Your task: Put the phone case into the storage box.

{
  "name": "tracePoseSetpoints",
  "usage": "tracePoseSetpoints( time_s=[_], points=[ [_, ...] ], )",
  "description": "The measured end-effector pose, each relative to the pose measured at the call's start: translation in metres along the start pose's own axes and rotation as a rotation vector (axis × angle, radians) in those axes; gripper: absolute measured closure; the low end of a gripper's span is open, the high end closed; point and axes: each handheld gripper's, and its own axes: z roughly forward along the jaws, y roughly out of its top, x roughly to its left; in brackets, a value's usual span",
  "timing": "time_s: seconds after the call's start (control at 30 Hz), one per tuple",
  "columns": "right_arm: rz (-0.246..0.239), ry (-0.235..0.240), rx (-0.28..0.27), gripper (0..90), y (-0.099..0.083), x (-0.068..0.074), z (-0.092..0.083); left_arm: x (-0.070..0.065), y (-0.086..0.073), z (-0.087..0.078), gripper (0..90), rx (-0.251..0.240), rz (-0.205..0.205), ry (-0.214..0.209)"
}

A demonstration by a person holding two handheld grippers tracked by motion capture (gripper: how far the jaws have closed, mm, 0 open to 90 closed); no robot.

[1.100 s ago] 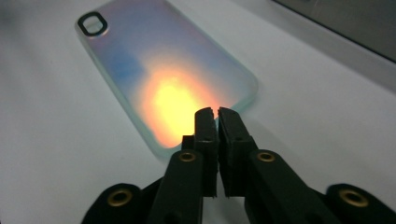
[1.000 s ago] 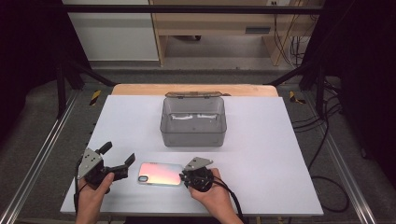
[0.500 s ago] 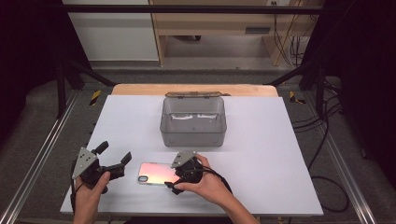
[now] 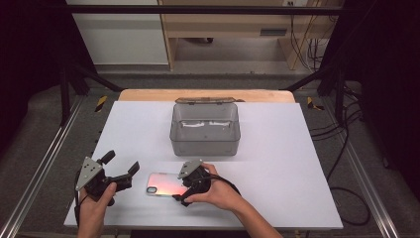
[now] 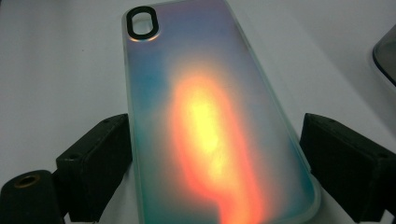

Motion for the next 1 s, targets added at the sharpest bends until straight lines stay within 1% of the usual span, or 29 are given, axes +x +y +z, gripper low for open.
tracePoseSetpoints(
  time_s=[0.03, 0.07, 0.2, 0.3, 0.33, 0.37, 0.43, 0.47, 0.5, 0.6, 0.63, 0.67, 0.7, 0.77, 0.8, 0.83, 0.9, 0.93, 1.0],
  points=[
    [-0.002, 0.001, 0.002, 11.0, 0.0, 0.0, 0.0, 0.0, 0.0, 0.0, 2.0, 0.002, 0.001, -0.001],
    [-0.005, -0.006, 0.02, 12.7, 0.002, 0.001, 0.0, -0.001, 0.0, 0.0, 2.0, 0.004, 0.001, -0.002],
    [-0.001, -0.01, 0.037, 15.9, 0.005, 0.003, -0.002, -0.001, -0.001, 0.0, 2.0, 0.005, -0.007, -0.004],
    [0.011, -0.019, 0.054, 17.2, 0.006, 0.005, -0.003, 0.0, -0.001, -0.002, 2.1, 0.004, -0.02, 0.0],
    [0.013, -0.024, 0.061, 17.4, 0.007, 0.006, -0.003, 0.001, -0.001, -0.003, 2.2, 0.002, -0.022, 0.001],
    [0.026, -0.037, 0.068, 17.6, 0.008, 0.007, -0.003, 0.002, -0.001, -0.003, 2.3, 0.001, -0.025, 0.003],
    [0.028, -0.044, 0.069, 17.7, 0.008, 0.008, -0.003, 0.003, 0.0, -0.004, 2.5, -0.002, -0.032, 0.009],
    [0.05, -0.059, 0.061, 17.7, 0.007, 0.009, -0.004, 0.003, 0.0, -0.004, 2.8, -0.005, -0.036, 0.013],
    [0.05, -0.059, 0.061, 17.7, 0.007, 0.009, -0.004, 0.003, 0.0, -0.005, 2.8, -0.006, -0.038, 0.015],
    [0.07, -0.08, 0.047, 17.7, 0.005, 0.012, -0.006, 0.003, 0.002, -0.007, 3.0, -0.017, -0.053, 0.019],
    [0.079, -0.09, 0.026, 17.8, 0.004, 0.013, -0.01, 0.003, 0.003, -0.008, 2.9, -0.019, -0.055, 0.016],
    [0.079, -0.09, 0.026, 17.8, 0.004, 0.013, -0.01, 0.002, 0.004, -0.009, 2.9, -0.018, -0.052, 0.016],
    [0.086, -0.092, 0.012, 17.7, 0.004, 0.015, -0.012, 0.002, 0.004, -0.009, 3.0, -0.018, -0.052, 0.016],
    [0.097, -0.104, -0.011, 17.7, 0.006, 0.017, -0.017, 0.001, 0.006, -0.012, 2.9, -0.022, -0.071, 0.008],
    [0.107, -0.112, -0.031, 17.7, 0.006, 0.017, -0.02, 0.0, 0.008, -0.013, 3.0, -0.027, -0.083, 0.009],
    [0.12, -0.117, -0.048, 17.7, 0.007, 0.018, -0.024, -0.001, 0.01, -0.015, 2.9, -0.023, -0.085, 0.013],
    [0.14, -0.144, -0.095, 17.6, 0.009, 0.021, -0.032, -0.005, 0.016, -0.018, 3.0, -0.027, -0.091, 0.018],
    [0.151, -0.156, -0.12, 17.6, 0.011, 0.022, -0.037, -0.008, 0.02, -0.018, 3.0, -0.028, -0.094, 0.012],
    [0.18, -0.181, -0.181, 17.6, 0.014, 0.024, -0.048, -0.013, 0.03, -0.018, 3.0, -0.04, -0.118, -0.009]
  ],
)
